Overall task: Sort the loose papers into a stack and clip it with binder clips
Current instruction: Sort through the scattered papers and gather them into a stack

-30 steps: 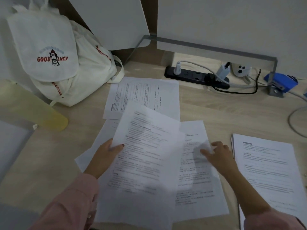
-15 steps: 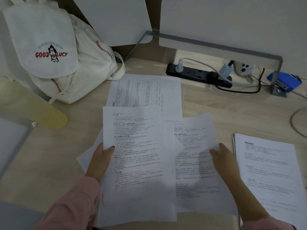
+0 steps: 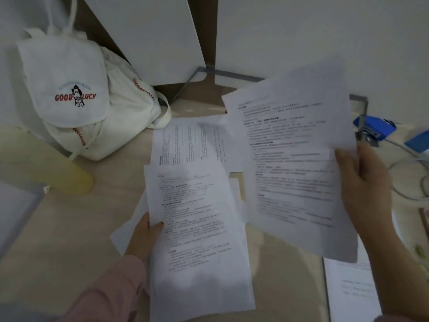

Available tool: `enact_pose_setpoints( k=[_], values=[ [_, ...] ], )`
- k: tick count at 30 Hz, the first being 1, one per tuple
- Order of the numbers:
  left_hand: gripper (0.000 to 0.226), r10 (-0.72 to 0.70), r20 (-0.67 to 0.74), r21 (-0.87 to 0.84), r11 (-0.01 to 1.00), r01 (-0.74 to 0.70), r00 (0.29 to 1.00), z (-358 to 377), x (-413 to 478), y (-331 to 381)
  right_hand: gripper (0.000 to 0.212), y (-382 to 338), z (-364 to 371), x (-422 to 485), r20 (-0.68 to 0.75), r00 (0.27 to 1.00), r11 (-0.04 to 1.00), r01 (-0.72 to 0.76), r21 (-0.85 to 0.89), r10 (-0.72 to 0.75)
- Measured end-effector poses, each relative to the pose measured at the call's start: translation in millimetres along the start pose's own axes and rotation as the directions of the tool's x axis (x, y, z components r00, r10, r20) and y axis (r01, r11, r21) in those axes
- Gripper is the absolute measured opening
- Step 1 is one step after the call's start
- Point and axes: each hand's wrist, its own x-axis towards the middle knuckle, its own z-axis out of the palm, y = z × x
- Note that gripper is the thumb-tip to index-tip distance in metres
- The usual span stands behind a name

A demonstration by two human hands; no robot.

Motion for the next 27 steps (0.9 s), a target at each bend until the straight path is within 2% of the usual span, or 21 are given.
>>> enact_pose_setpoints(
  k=[4,8,10,12,13,16,17,19,21,22,24,27],
  values=[
    [0.044,-0.065,0.032,-0.004,0.998,0.065,0.997,-0.4,2.4,-7.2,0.022,10.2,21.4,-2.3,0.218,0.966,0.981,-0.165,0.105,0.139],
    [0.026,-0.149,0.085,-0.237,0.957,0.165,0.985,1.2,2.0,-3.0,0.021,32.4,67.1,-22.1,0.437,0.854,0.944,-0.328,0.034,0.282],
    [0.037,-0.224,0.084,-0.356,0.903,0.240,0.971,4.6,3.8,3.1,0.020,44.5,95.0,-37.8,0.533,0.781,0.927,-0.374,-0.021,0.327],
    [0.058,-0.255,0.103,-0.381,0.882,0.275,0.961,6.8,9.6,3.2,0.018,54.1,117.8,-51.5,0.609,0.712,0.922,-0.375,-0.090,0.349],
    [0.058,-0.252,0.111,-0.353,0.894,0.275,0.961,7.5,10.6,1.8,0.016,58.5,127.6,-56.4,0.646,0.681,0.929,-0.347,-0.130,0.345],
    [0.021,-0.138,0.116,-0.238,0.958,0.163,0.984,11.8,3.7,-0.4,0.016,64.3,142.1,-61.8,0.728,0.612,0.950,-0.207,-0.232,0.311],
    [0.016,-0.105,0.119,-0.221,0.967,0.129,0.987,12.2,3.2,-1.9,0.016,65.0,145.4,-59.5,0.728,0.610,0.949,-0.173,-0.262,0.312],
    [0.019,-0.043,0.130,-0.215,0.974,0.070,0.991,11.9,2.7,-5.0,0.025,68.2,148.9,-49.2,0.661,0.690,0.943,-0.098,-0.318,0.295],
    [0.023,0.003,0.133,-0.220,0.975,0.026,0.991,11.5,1.9,-5.8,0.031,68.9,151.0,-33.0,0.565,0.797,0.932,0.005,-0.362,0.215],
    [0.024,0.028,0.134,-0.224,0.974,0.003,0.991,10.7,1.3,-7.2,0.035,68.1,152.9,-23.9,0.545,0.822,0.922,0.070,-0.381,0.162],
    [0.025,0.068,0.098,-0.233,0.972,-0.044,0.993,8.6,-1.1,-7.9,0.044,66.6,159.2,-5.7,0.567,0.819,0.889,0.193,-0.415,0.086],
    [0.029,0.079,-0.012,-0.297,0.952,-0.079,0.997,0.7,-1.6,-11.1,0.057,64.9,171.8,19.3,0.655,0.755,0.802,0.370,-0.469,0.035]
  ],
)
